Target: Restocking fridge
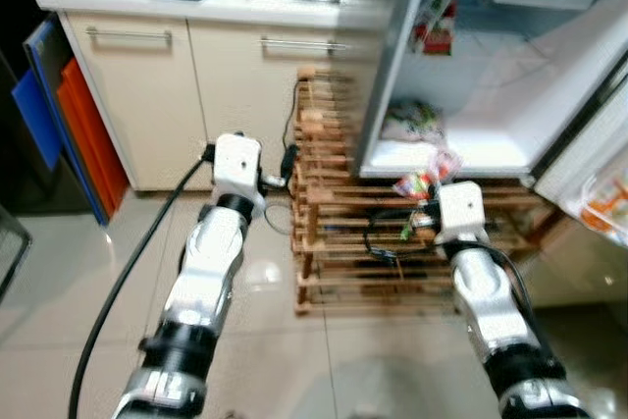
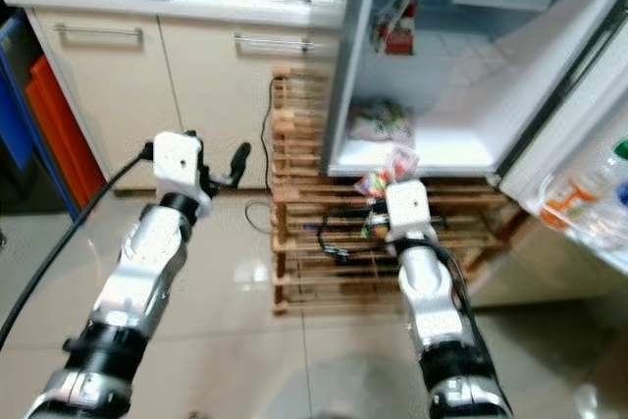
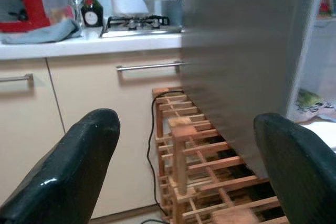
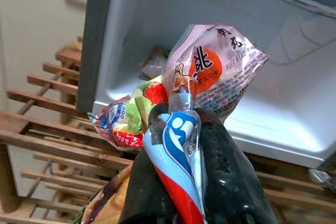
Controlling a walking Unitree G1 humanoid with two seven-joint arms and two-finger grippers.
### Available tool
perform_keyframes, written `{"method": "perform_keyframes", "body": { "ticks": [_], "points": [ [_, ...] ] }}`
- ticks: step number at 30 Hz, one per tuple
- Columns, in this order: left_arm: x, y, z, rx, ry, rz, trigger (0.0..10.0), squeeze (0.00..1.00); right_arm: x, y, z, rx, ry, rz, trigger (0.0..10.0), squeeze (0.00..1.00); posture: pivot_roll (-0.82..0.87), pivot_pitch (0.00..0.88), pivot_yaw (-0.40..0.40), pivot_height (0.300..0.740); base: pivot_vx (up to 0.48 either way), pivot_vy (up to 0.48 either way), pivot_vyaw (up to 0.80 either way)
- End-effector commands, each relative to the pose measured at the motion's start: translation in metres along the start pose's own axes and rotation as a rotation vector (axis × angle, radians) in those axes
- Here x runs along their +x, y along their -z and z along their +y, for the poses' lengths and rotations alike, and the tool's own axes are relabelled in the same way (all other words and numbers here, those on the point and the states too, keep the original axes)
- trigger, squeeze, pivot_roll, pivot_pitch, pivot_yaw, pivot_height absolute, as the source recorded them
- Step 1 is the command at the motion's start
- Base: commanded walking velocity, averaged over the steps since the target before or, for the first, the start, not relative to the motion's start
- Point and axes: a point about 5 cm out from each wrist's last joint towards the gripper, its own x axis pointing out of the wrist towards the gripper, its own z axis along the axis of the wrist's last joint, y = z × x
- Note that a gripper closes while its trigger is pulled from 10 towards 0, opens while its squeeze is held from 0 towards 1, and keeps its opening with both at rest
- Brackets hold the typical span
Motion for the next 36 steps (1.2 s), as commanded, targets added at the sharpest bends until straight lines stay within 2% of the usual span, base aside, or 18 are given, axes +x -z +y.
{"method": "perform_keyframes", "body": {
  "ticks": [1, 9, 14, 17, 22, 28, 31, 36],
  "points": [
    [0.003, -0.002, -0.009, -0.002, 0.031, -0.006, 10.0, 0.00, 0.002, -0.008, -0.012, -0.003, 0.038, -0.037, 0.0, 0.00, -0.10, 0.000, -0.020, 0.740, 0.000, -0.465, 0.00],
    [0.006, -0.005, -0.002, 0.017, -0.009, -0.026, 10.0, 0.00, 0.009, -0.019, -0.005, 0.017, 0.015, -0.077, 0.0, 0.00, -0.09, 0.000, -0.020, 0.740, 0.000, -0.460, 0.00],
    [0.006, -0.007, -0.004, 0.016, 0.024, -0.033, 10.0, 0.00, 0.014, -0.026, 0.001, 0.043, -0.009, -0.095, 0.0, 0.00, -0.08, 0.000, -0.021, 0.740, 0.000, 0.000, 0.00],
    [0.005, -0.012, -0.007, -0.011, 0.060, -0.062, 10.0, 0.00, 0.018, -0.031, 0.007, 0.068, -0.031, -0.105, 0.0, 0.00, -0.08, 0.000, -0.021, 0.740, 0.341, 0.000, 0.00],
    [0.006, -0.015, -0.010, 0.003, 0.079, -0.077, 10.0, 0.00, 0.025, -0.041, 0.018, 0.102, -0.082, -0.122, 0.0, 0.00, -0.07, 0.000, -0.024, 0.740, 0.452, 0.000, 0.00],
    [0.007, -0.017, -0.011, 0.014, 0.085, -0.086, 10.0, 0.00, 0.031, -0.049, 0.021, 0.127, -0.099, -0.137, 0.0, 0.00, -0.07, 0.000, -0.023, 0.740, 0.480, 0.000, 0.00],
    [0.007, -0.021, -0.015, 0.022, 0.114, -0.103, 10.0, 0.00, 0.040, -0.053, 0.022, 0.197, -0.091, -0.118, 0.0, 0.00, -0.07, 0.000, -0.024, 0.740, 0.480, 0.000, 0.00],
    [0.008, -0.025, -0.018, 0.026, 0.134, -0.117, 10.0, 0.00, 0.047, -0.060, 0.025, 0.198, -0.099, -0.120, 0.0, 0.00, -0.06, 0.000, -0.029, 0.740, 0.480, 0.000, 0.00]
  ]
}}
